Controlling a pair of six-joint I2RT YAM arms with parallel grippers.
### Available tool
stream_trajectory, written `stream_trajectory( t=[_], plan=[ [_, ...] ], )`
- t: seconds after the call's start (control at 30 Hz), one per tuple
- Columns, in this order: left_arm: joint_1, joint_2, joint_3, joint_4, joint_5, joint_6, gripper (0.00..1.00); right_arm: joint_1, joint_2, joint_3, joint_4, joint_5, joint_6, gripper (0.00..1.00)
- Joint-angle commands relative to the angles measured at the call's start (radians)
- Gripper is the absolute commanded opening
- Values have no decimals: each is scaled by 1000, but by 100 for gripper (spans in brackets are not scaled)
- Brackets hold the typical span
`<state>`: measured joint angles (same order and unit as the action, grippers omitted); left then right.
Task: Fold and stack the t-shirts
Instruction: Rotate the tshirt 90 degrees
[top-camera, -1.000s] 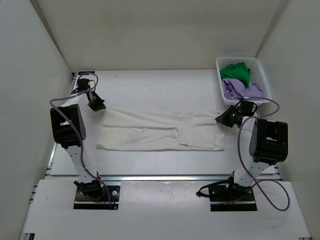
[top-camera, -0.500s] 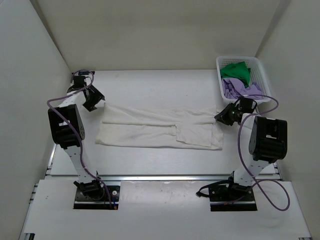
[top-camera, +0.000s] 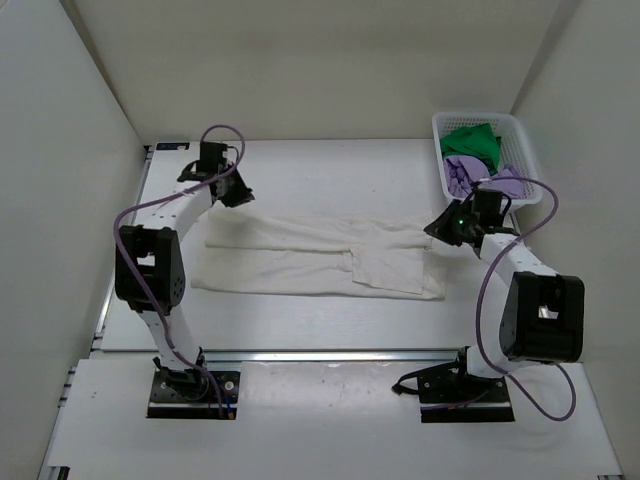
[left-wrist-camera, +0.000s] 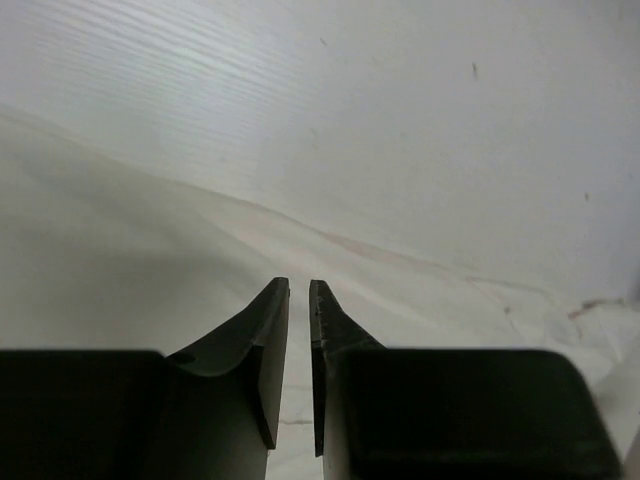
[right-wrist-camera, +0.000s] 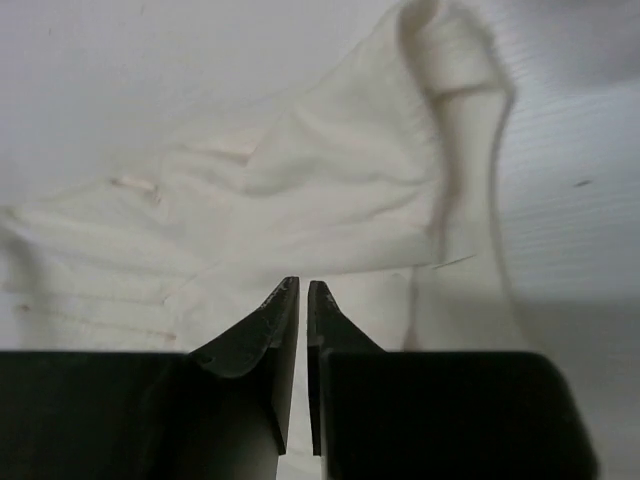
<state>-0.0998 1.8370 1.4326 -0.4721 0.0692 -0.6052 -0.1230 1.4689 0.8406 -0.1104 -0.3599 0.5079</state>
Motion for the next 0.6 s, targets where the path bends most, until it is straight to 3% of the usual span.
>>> stream_trajectory(
  t=[0.0, 0.13, 0.4, 0.57],
  plan=[
    [12, -33, -121, 22, 78, -51, 25, 69, 4, -38, -15, -60, 30, 5],
    [64, -48, -242, 82, 119, -68, 24, 135, -13, -136, 31, -94, 104, 0],
    [163, -1, -310, 75, 96, -73, 26, 125, -59, -300, 12, -62, 144, 0],
    [199, -19, -278, 32, 96, -39, 29, 128, -108, -296, -50, -30, 119, 0]
  ],
)
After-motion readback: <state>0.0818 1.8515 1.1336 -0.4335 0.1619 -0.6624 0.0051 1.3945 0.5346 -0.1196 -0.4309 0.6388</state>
